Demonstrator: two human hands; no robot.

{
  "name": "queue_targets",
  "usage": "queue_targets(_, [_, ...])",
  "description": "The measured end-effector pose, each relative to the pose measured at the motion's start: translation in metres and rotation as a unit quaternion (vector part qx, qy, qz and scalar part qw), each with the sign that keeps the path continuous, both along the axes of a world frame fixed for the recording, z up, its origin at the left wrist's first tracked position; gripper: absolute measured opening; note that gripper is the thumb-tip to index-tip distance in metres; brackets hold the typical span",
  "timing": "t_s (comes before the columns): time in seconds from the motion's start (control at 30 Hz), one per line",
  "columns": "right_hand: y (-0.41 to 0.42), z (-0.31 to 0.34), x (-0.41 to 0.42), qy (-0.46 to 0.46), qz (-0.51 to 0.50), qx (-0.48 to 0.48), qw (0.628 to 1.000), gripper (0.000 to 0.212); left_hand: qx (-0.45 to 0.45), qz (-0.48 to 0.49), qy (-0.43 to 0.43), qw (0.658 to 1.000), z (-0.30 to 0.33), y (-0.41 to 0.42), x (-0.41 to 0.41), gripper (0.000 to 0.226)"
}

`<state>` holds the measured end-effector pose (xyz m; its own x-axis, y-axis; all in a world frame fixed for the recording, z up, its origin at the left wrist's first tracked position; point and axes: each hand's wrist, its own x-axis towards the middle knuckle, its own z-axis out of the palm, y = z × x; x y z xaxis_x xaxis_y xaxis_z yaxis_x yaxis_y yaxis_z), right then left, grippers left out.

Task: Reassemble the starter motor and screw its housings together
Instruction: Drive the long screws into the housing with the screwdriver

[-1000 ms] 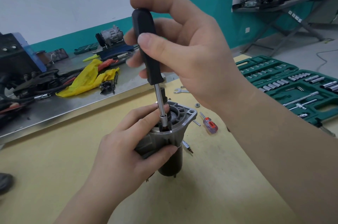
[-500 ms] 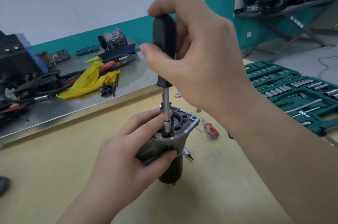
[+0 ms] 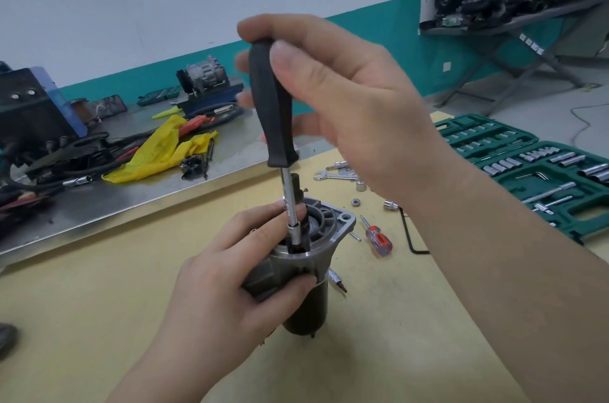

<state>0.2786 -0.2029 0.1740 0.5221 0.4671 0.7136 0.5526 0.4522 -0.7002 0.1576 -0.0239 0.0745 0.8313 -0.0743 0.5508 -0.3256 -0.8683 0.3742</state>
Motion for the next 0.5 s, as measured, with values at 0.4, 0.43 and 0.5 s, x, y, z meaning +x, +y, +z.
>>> queue_targets(0.4, [-0.0012,0.0001,-0.0088,-0.008,0.02,0.015,1.0,0.028,0.0,0.005,-0.006,1.0,-0.0016,-0.0003,0.0012,0.065])
queue_targets(0.43, [-0.0012,-0.0002,-0.0102,-0.033,-0.019,0.013,0.999,0.028,-0.002,0.005,-0.006,1.0,-0.0021,0.0,0.0013,0.065])
queue_targets(0.5, [-0.0001,-0.0015,-0.0089,-0.126,-0.194,-0.007,0.973,0.027,-0.002,0.005,-0.007,1.0,-0.0029,0.0004,0.0015,0.066])
